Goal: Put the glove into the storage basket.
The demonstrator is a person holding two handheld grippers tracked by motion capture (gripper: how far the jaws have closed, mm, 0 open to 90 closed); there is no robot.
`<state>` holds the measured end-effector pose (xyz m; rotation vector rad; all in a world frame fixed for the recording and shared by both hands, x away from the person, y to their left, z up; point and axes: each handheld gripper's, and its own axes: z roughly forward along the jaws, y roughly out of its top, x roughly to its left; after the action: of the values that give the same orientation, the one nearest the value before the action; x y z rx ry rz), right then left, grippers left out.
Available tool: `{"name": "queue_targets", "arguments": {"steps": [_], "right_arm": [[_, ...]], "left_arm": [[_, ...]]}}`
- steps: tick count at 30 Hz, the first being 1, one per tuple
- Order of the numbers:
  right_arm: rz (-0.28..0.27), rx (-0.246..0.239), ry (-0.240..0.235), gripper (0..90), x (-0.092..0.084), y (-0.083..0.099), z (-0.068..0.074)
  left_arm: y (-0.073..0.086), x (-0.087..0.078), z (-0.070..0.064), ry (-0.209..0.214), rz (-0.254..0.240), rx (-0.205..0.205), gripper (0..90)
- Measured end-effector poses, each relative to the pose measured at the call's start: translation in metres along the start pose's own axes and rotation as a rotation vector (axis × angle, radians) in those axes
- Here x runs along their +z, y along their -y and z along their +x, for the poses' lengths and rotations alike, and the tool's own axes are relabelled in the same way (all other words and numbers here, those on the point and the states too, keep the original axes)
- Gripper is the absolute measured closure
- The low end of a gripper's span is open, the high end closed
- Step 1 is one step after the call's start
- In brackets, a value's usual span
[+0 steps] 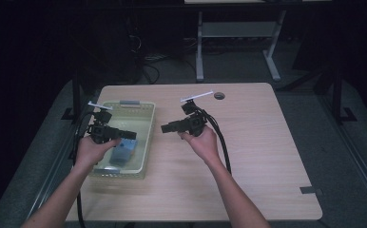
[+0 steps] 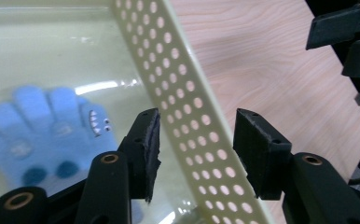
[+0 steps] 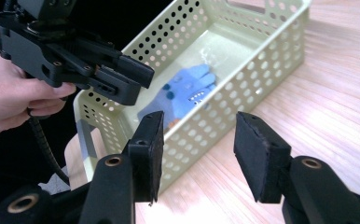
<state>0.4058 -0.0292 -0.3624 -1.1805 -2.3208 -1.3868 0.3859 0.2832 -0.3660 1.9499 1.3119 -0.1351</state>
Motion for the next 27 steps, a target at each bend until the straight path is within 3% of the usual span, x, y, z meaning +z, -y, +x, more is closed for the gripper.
{"name": "queue_targets", "arguments": {"steps": [12, 16, 27], "right_arm": [[-0.025, 0.018, 0.002, 47.3, -0.021, 0.01, -0.014], [-0.034, 0.023, 0.007, 45.1, -0.028, 0.014, -0.02], [-0.043, 0.036, 0.01, 40.7, -0.047, 0.024, -0.03]], "left_arm": [[-0.005, 0.01, -0.014, 0.031, -0.025, 0.003, 40.9], [-0.008, 0.015, -0.023, 0.043, -0.02, 0.033, 38.8], [-0.01, 0.026, -0.038, 0.081, -0.026, 0.048, 36.0]]}}
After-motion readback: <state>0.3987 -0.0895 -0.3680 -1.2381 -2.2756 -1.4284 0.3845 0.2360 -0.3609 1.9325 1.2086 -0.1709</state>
